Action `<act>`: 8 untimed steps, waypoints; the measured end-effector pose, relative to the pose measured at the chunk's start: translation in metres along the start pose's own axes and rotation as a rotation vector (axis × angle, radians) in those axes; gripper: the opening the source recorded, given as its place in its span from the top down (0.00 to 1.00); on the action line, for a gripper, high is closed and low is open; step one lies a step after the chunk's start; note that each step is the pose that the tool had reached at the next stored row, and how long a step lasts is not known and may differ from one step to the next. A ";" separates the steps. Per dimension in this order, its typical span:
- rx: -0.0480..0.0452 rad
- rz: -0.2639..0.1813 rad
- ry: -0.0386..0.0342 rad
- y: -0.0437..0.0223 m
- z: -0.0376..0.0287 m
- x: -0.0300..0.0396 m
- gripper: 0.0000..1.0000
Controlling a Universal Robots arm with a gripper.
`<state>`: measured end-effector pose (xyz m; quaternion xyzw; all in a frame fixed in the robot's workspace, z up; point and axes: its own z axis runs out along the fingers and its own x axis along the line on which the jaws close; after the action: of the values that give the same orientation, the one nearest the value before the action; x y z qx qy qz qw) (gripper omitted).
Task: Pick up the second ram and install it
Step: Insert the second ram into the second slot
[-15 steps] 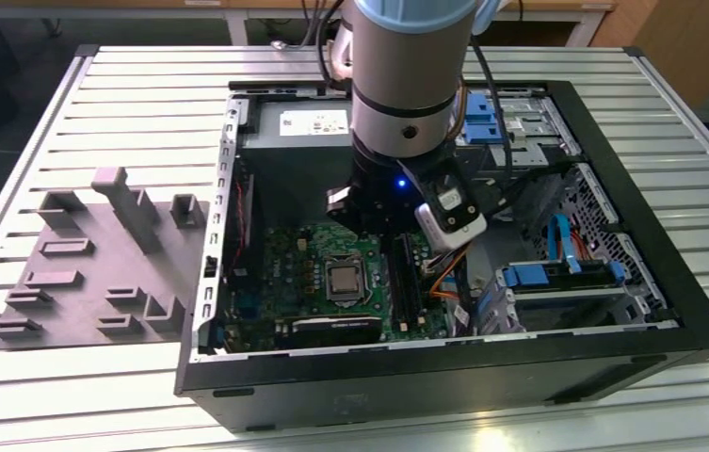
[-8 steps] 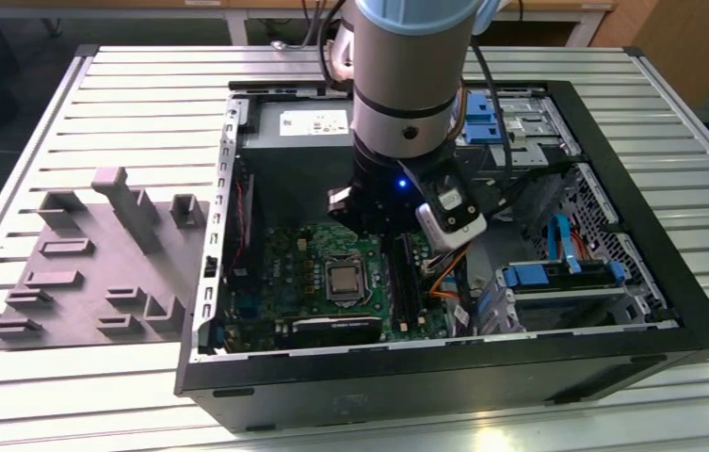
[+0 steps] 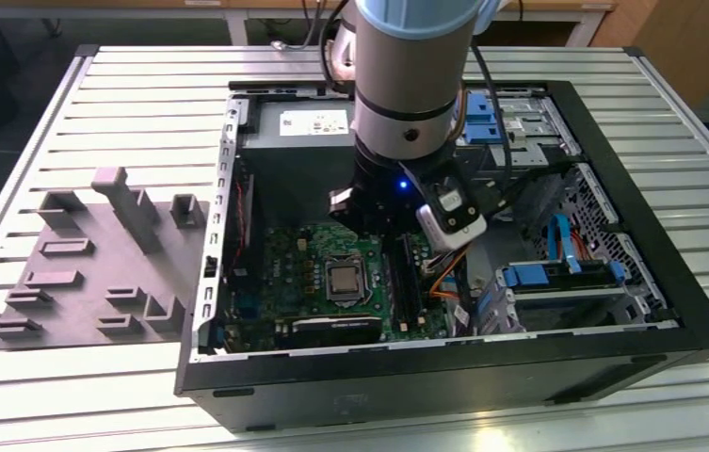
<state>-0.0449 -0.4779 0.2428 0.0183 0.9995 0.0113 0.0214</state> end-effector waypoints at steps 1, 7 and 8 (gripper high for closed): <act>0.0001 0.000 0.0000 0.0000 0.0002 -0.0001 0.89; -0.0001 0.000 -0.0001 0.0001 0.0021 -0.0002 0.89; -0.0001 0.000 0.0000 0.0001 0.0024 -0.0002 0.89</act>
<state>-0.0447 -0.4777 0.2404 0.0184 0.9995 0.0114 0.0214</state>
